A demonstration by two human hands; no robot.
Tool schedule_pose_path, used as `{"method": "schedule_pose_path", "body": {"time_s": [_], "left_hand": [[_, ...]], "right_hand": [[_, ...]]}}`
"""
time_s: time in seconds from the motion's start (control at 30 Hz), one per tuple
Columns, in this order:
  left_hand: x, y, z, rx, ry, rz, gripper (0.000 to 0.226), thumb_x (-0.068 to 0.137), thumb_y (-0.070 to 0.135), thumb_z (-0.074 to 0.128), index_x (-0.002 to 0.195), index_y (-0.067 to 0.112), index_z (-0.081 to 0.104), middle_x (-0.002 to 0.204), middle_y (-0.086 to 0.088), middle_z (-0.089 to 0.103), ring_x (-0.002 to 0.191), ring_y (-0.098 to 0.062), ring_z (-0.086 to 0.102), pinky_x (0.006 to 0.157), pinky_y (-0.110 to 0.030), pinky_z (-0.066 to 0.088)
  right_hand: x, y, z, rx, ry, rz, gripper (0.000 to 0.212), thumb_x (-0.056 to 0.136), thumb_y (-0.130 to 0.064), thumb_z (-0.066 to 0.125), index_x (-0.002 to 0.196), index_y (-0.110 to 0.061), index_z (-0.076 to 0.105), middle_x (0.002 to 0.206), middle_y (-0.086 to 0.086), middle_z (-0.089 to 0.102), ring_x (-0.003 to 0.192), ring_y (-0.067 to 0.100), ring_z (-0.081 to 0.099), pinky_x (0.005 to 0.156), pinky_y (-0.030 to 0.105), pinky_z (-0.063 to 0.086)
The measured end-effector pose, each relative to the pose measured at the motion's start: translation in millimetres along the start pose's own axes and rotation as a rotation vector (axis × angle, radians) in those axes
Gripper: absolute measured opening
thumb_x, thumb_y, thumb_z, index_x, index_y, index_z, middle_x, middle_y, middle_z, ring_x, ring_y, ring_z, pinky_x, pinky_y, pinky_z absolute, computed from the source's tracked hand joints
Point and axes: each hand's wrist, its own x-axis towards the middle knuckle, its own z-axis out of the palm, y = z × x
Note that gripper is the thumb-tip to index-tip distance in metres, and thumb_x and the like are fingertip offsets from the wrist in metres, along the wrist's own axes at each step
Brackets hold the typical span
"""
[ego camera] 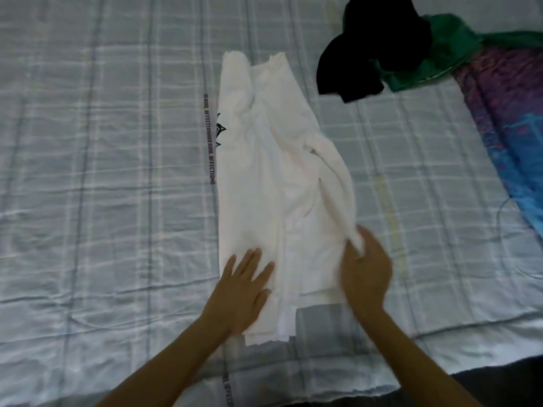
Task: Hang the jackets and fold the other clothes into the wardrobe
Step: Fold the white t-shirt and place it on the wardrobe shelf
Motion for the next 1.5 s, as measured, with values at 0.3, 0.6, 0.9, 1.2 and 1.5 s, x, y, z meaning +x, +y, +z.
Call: {"method": "schedule_pose_path", "body": {"time_s": [0.3, 0.6, 0.9, 1.2, 1.5], "left_hand": [[-42.2, -37.5, -7.5, -0.145, 0.200, -0.101, 0.047, 0.096, 0.032, 0.036, 0.133, 0.005, 0.048, 0.135, -0.017, 0.051, 0.127, -0.031, 0.047, 0.110, -0.042, 0.032], [-51.8, -8.6, 2.7, 0.069, 0.115, 0.426, 0.071, 0.086, 0.059, 0.044, 0.147, 0.026, 0.029, 0.155, -0.014, 0.018, 0.144, -0.028, 0.013, 0.116, -0.048, 0.011], [-33.7, -8.0, 11.5, 0.165, 0.216, 0.318, 0.070, 0.067, 0.031, 0.080, 0.129, 0.012, 0.053, 0.127, -0.019, 0.058, 0.122, -0.035, 0.052, 0.101, -0.052, 0.037], [-25.7, -17.9, 6.2, 0.235, -0.038, 0.287, 0.121, 0.041, 0.067, 0.079, 0.137, 0.008, 0.036, 0.143, -0.026, 0.039, 0.133, -0.038, 0.037, 0.105, -0.056, 0.033], [-50.0, 8.2, -25.2, -0.307, 0.131, 0.360, 0.036, 0.079, 0.040, 0.060, 0.105, 0.019, 0.048, 0.086, -0.002, 0.066, 0.076, -0.018, 0.063, 0.066, -0.027, 0.052]], "right_hand": [[-76.3, -30.2, 31.9, -0.351, -0.686, -0.379, 0.094, 0.076, -0.079, -0.008, 0.106, -0.027, 0.065, 0.103, -0.008, 0.066, 0.095, 0.010, 0.059, 0.092, 0.024, 0.044], [-66.2, 41.0, 31.6, -0.475, -0.846, -0.895, 0.077, 0.073, -0.037, 0.051, 0.146, -0.020, 0.030, 0.153, 0.010, 0.027, 0.143, 0.027, 0.018, 0.114, 0.046, 0.014], [-74.9, 45.8, 43.6, -0.470, -0.735, -0.896, 0.081, 0.073, -0.048, 0.051, 0.145, -0.016, 0.030, 0.153, 0.011, 0.029, 0.141, 0.027, 0.024, 0.113, 0.047, 0.022], [-69.0, 33.3, 44.7, -0.369, -0.588, -0.921, 0.045, 0.079, -0.033, 0.047, 0.113, -0.010, 0.066, 0.113, 0.012, 0.068, 0.098, 0.028, 0.067, 0.076, 0.038, 0.056], [-45.1, -31.8, -8.8, -0.602, -1.219, -0.670, 0.029, 0.078, -0.051, 0.062, 0.096, -0.029, 0.065, 0.098, -0.006, 0.067, 0.088, 0.015, 0.061, 0.074, 0.025, 0.045]]}}
